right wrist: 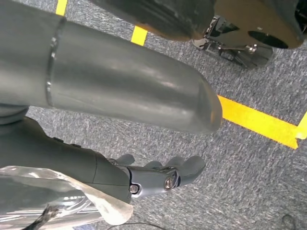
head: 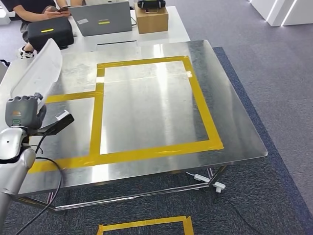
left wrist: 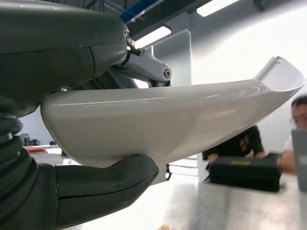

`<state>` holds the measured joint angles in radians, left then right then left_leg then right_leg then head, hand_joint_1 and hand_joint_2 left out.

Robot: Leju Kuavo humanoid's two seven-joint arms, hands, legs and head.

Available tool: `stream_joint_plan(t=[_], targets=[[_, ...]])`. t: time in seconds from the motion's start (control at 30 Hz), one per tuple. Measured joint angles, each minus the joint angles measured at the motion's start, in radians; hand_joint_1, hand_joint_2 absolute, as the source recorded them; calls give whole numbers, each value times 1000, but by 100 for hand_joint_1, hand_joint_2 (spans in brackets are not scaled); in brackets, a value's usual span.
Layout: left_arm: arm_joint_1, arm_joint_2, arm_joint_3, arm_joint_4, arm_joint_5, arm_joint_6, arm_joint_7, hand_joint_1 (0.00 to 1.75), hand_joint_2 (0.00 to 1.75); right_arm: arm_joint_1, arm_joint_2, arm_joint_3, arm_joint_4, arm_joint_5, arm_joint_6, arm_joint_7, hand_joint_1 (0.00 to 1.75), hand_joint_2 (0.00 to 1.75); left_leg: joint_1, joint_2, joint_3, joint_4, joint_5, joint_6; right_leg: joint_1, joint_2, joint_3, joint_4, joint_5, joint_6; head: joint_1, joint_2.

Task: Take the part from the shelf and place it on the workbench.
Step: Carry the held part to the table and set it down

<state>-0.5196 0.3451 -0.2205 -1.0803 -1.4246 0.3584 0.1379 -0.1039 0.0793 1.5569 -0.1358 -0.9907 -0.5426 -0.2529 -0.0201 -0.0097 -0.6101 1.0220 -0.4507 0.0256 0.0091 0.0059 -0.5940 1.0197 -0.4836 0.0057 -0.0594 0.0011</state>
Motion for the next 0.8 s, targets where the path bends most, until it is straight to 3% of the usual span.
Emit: stream_joint_plan(t=[0.13, 0.5, 0.63, 0.8], targets=[[-47, -1, -28, 81, -27, -166, 35, 175, 175, 0, 0, 0, 0, -6, 0, 0, 0, 0, -1, 0, 0, 0, 0, 0, -1, 1, 0, 0, 0, 0, 0, 0], [-100, 17, -103, 162, 78, -329, -15, 175, 175, 0, 0, 0, 0, -13, 0, 0, 0, 0, -3, 0, -1, 1, -1, 2, -3, 1, 0, -1, 0, 0, 0, 0], [-102, 27, -116, 163, 99, -339, -26, 0, 175, 0, 0, 0, 0, -12, 0, -1, 0, 0, -3, 0, -1, 1, -1, 2, -3, 1, 0, -1, 0, 0, 0, 0], [-102, 38, -128, 162, 126, -343, -32, 0, 175, 0, 0, 0, 0, -12, 0, -2, 0, 0, -3, 0, -1, 1, -1, 1, -3, 0, 0, -1, 0, 0, 0, 0]])
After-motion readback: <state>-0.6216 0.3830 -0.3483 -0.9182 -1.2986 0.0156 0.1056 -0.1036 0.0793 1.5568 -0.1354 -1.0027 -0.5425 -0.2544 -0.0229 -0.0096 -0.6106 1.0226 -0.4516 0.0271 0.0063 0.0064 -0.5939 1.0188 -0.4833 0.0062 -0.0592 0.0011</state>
